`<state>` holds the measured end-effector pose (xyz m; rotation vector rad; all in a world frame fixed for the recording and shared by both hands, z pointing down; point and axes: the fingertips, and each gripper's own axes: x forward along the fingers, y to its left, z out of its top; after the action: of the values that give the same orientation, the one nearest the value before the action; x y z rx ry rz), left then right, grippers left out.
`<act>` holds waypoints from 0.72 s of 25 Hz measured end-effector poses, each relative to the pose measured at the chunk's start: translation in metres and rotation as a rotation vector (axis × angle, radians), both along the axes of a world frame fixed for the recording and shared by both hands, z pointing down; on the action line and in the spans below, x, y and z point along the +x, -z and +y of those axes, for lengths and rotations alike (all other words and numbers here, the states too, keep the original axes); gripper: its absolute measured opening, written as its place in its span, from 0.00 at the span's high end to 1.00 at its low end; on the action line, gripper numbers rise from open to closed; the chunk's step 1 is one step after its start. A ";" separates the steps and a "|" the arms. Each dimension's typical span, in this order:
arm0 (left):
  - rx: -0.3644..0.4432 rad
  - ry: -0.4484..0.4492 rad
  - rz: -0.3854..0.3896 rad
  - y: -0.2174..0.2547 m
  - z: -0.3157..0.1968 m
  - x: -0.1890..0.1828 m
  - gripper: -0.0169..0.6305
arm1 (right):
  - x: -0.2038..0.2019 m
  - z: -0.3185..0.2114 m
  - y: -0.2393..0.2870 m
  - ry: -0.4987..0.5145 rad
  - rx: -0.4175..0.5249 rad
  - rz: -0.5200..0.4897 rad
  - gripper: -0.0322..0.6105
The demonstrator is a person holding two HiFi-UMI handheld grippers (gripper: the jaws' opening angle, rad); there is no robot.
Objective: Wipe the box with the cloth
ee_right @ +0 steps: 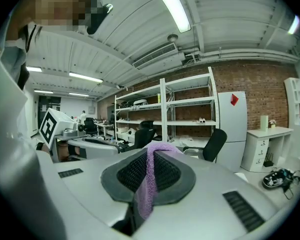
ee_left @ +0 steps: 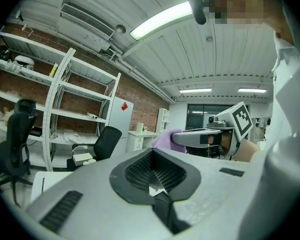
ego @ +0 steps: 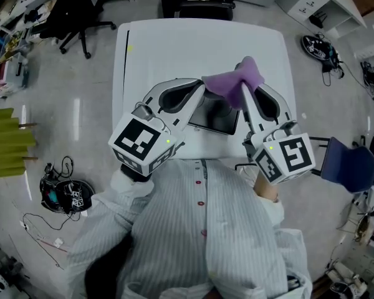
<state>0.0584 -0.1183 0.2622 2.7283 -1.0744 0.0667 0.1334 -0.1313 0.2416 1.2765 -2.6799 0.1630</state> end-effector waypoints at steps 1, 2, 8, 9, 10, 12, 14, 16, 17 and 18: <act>0.000 0.000 -0.001 0.000 0.000 -0.001 0.96 | 0.000 0.000 -0.001 -0.001 -0.001 0.001 0.91; 0.000 0.000 -0.001 -0.001 0.000 -0.002 0.96 | -0.001 0.000 -0.002 -0.002 -0.002 0.002 0.91; -0.003 -0.004 -0.003 -0.003 0.001 -0.004 0.96 | 0.000 0.001 -0.003 -0.008 -0.008 -0.001 0.91; -0.002 -0.003 -0.004 -0.003 0.002 -0.003 0.96 | 0.001 0.001 -0.003 -0.009 -0.008 -0.001 0.91; -0.001 -0.001 -0.006 -0.003 0.002 -0.003 0.96 | 0.002 0.001 -0.003 -0.010 -0.008 0.000 0.91; 0.002 0.000 -0.011 -0.005 0.003 -0.004 0.96 | 0.002 0.002 -0.005 -0.014 -0.010 0.002 0.91; 0.003 -0.006 -0.010 -0.007 0.004 -0.007 0.96 | 0.001 0.003 -0.007 -0.016 -0.013 0.004 0.91; 0.004 -0.013 -0.001 -0.008 0.004 -0.010 0.96 | 0.001 0.003 -0.009 -0.017 -0.015 0.006 0.91; 0.006 -0.016 0.002 -0.007 0.004 -0.010 0.96 | 0.003 0.003 -0.009 -0.018 -0.016 0.008 0.91; 0.011 -0.019 0.001 -0.006 0.004 -0.008 0.96 | 0.005 0.003 -0.009 -0.019 -0.017 0.008 0.91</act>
<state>0.0505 -0.1146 0.2682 2.7483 -1.0510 0.0621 0.1385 -0.1282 0.2501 1.2946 -2.6546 0.1822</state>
